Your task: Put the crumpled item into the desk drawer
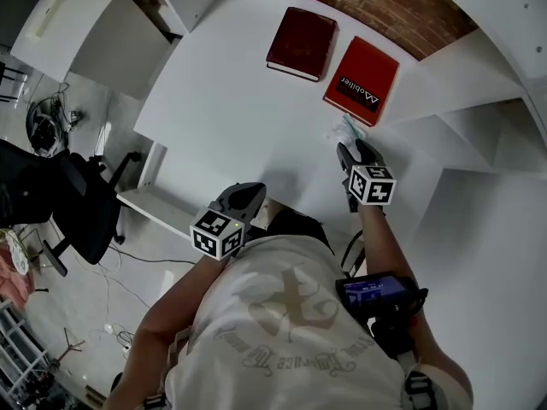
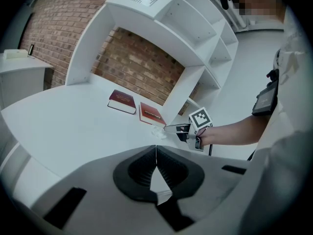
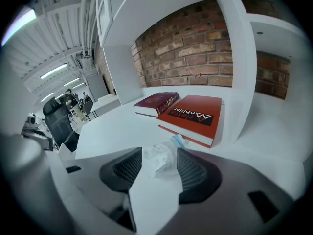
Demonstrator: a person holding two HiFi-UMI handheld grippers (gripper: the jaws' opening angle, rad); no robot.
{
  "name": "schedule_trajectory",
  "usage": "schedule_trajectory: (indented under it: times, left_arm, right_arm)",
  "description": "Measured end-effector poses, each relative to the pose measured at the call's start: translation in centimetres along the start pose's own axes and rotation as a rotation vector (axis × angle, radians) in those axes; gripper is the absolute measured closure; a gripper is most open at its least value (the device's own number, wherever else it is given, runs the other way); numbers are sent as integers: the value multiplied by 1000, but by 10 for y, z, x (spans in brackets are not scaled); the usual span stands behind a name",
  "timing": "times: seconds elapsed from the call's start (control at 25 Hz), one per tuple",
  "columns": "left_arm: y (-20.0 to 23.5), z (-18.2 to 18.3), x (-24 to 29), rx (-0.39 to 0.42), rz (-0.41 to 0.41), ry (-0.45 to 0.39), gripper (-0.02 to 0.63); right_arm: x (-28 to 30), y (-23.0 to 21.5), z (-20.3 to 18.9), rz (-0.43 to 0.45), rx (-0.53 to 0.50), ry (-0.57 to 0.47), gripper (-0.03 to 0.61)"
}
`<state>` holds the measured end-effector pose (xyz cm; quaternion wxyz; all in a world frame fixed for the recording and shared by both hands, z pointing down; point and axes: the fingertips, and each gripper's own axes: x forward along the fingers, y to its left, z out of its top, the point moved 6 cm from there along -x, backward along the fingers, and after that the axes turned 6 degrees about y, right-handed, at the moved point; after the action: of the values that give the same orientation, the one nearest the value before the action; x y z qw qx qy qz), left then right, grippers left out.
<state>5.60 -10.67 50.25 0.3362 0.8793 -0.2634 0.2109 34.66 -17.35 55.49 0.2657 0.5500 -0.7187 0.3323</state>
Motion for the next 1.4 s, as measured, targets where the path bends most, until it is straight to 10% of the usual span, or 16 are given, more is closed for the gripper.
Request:
schedule_trajectory:
  times: [1.4]
  left_arm:
    - [13,-20,-2,-92,77,33,592]
  right_arm:
    - [53,-24,1,-4,-165,181,302]
